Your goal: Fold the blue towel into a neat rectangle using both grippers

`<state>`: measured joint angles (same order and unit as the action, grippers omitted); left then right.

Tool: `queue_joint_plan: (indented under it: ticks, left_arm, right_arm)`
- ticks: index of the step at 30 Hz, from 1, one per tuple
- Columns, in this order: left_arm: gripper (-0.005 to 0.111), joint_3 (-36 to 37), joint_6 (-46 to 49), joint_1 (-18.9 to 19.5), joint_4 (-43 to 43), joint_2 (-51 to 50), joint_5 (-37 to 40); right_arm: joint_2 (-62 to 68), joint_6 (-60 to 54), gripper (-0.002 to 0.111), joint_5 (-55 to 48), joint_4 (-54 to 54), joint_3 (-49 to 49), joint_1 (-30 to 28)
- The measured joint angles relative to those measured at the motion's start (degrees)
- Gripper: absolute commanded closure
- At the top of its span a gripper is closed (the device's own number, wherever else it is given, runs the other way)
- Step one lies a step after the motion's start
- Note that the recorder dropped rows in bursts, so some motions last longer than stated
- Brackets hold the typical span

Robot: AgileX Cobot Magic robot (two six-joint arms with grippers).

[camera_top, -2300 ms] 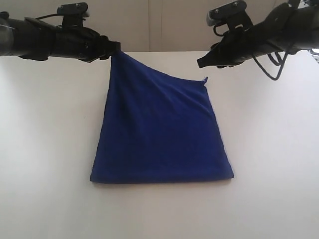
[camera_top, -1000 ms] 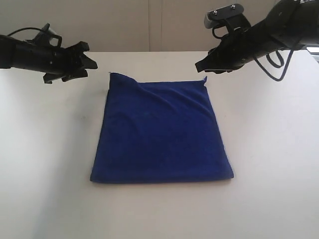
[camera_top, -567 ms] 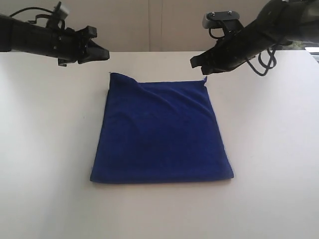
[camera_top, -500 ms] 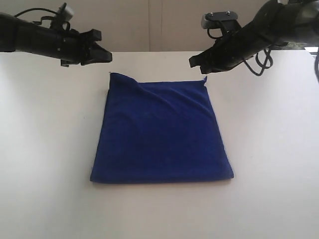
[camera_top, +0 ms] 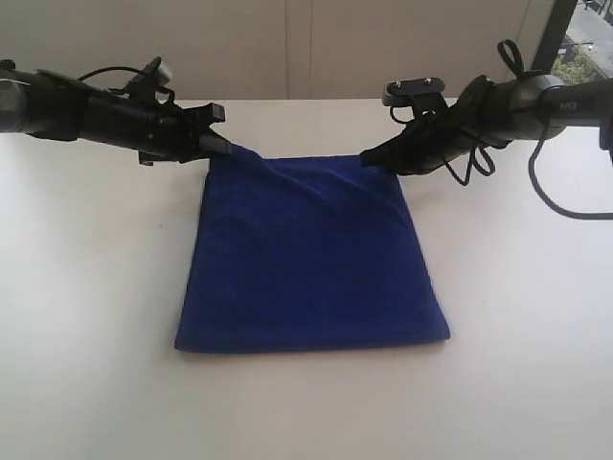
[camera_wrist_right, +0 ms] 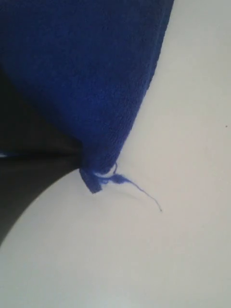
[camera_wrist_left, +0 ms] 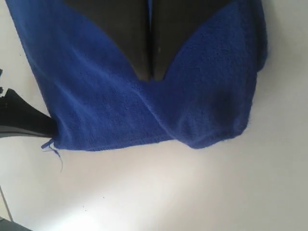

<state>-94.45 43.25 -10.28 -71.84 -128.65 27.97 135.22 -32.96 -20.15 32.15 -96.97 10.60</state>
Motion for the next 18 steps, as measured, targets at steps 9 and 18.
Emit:
queue_joint_plan:
  ticks: [9, 18]
  left_arm:
    - [0.107, -0.51, 0.12, -1.76, -0.6, -4.52, -4.77]
    - [0.107, -0.85, -3.82, -0.39, 1.73, -5.44, -5.36]
  right_arm:
    - [-0.02, 0.0, 0.108, -0.23, -0.11, -0.09, 0.0]
    - [-0.02, 0.0, 0.108, -0.71, -0.1, -0.09, 0.0]
